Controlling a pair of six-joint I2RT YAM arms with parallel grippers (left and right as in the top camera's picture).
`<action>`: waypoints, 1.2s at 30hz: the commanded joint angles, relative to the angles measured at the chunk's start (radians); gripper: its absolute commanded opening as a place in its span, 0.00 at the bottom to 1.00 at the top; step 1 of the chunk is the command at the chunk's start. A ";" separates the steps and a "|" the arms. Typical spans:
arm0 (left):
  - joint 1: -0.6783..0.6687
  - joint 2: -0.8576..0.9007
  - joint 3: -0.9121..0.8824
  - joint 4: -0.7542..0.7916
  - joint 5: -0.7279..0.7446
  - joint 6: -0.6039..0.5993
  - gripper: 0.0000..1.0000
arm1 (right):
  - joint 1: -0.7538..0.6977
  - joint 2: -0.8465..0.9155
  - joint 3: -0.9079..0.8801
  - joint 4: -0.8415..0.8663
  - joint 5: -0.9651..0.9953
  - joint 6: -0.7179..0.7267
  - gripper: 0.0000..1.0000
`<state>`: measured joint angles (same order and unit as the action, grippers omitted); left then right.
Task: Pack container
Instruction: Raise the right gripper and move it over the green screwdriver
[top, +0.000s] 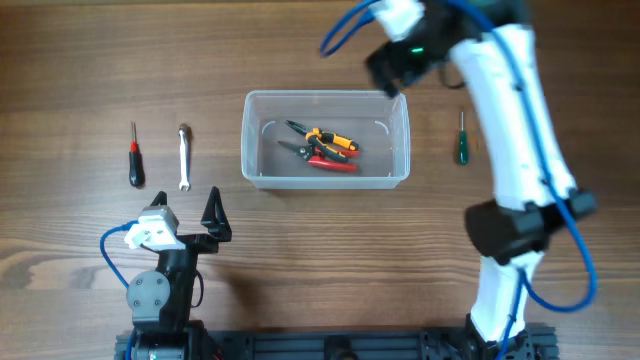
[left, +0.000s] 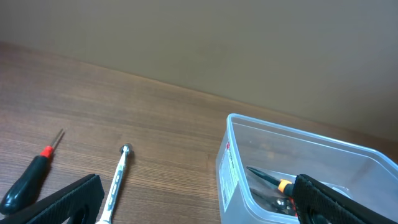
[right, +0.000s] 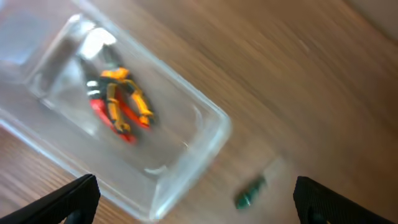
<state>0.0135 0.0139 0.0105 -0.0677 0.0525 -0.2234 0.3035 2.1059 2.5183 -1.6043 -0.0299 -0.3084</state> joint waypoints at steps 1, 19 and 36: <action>0.006 -0.006 -0.005 -0.005 -0.002 -0.010 1.00 | -0.092 -0.055 0.009 -0.004 0.060 0.235 1.00; 0.006 -0.006 -0.005 -0.005 -0.002 -0.010 1.00 | -0.389 -0.136 -0.449 0.126 -0.111 0.218 1.00; 0.006 -0.006 -0.005 -0.005 -0.002 -0.010 1.00 | -0.383 -0.131 -0.970 0.501 -0.083 0.234 1.00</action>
<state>0.0135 0.0139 0.0105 -0.0677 0.0525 -0.2234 -0.0830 1.9682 1.5997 -1.1507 -0.1013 -0.1032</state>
